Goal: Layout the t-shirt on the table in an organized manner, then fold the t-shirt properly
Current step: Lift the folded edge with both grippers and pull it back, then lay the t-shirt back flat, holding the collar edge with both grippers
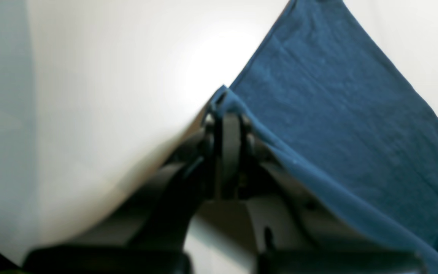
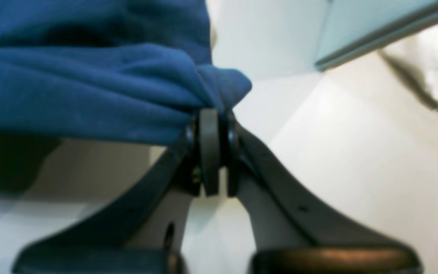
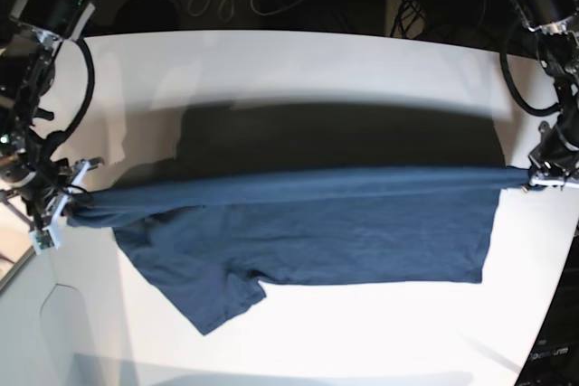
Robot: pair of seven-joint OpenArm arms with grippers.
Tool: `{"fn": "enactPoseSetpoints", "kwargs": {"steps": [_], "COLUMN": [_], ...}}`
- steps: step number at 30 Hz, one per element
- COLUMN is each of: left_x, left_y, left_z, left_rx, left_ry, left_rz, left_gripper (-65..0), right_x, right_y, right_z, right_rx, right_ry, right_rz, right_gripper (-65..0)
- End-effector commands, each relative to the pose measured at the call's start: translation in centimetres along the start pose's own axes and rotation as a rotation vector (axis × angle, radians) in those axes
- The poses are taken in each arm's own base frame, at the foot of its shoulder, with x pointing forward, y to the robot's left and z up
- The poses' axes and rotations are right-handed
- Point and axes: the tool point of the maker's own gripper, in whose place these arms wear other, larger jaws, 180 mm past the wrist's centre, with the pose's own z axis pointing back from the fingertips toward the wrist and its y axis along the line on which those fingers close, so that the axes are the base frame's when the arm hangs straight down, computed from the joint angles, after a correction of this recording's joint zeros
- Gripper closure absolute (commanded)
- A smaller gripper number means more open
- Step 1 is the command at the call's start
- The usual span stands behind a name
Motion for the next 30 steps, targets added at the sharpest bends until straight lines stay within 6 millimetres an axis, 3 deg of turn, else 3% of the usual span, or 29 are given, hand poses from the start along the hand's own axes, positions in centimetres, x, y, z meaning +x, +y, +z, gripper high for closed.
{"fn": "enactPoseSetpoints", "kwargs": {"steps": [1, 7, 17, 22, 30], "left_x": [2.9, 1.2, -3.4, -5.3, -7.9], "left_y": [0.2, 1.3, 4.6, 5.2, 7.2], "left_z": [0.6, 0.9, 1.7, 2.0, 3.0], "left_rx": [0.008, 0.028, 0.089, 0.102, 0.142], "left_ry": [-0.082, -0.051, 0.044, 0.079, 0.113], "left_rz": [-0.019, -0.026, -0.039, -0.034, 0.04], "left_gripper": [-0.2, -0.2, -0.2, -0.2, -0.2], "right_x": [1.2, -2.7, -9.6, -12.5, -15.7], "right_y": [-1.4, 0.3, 5.3, 7.3, 9.3], "right_z": [0.6, 0.7, 1.9, 2.9, 4.5], "right_rx": [-0.037, -0.002, 0.103, 0.145, 0.187], "right_ry": [-0.032, 0.037, 0.076, 0.098, 0.128], "right_rz": [0.021, 0.017, -0.006, -0.02, -0.045], "right_gripper": [0.0, 0.0, 0.0, 0.0, 0.0]}}
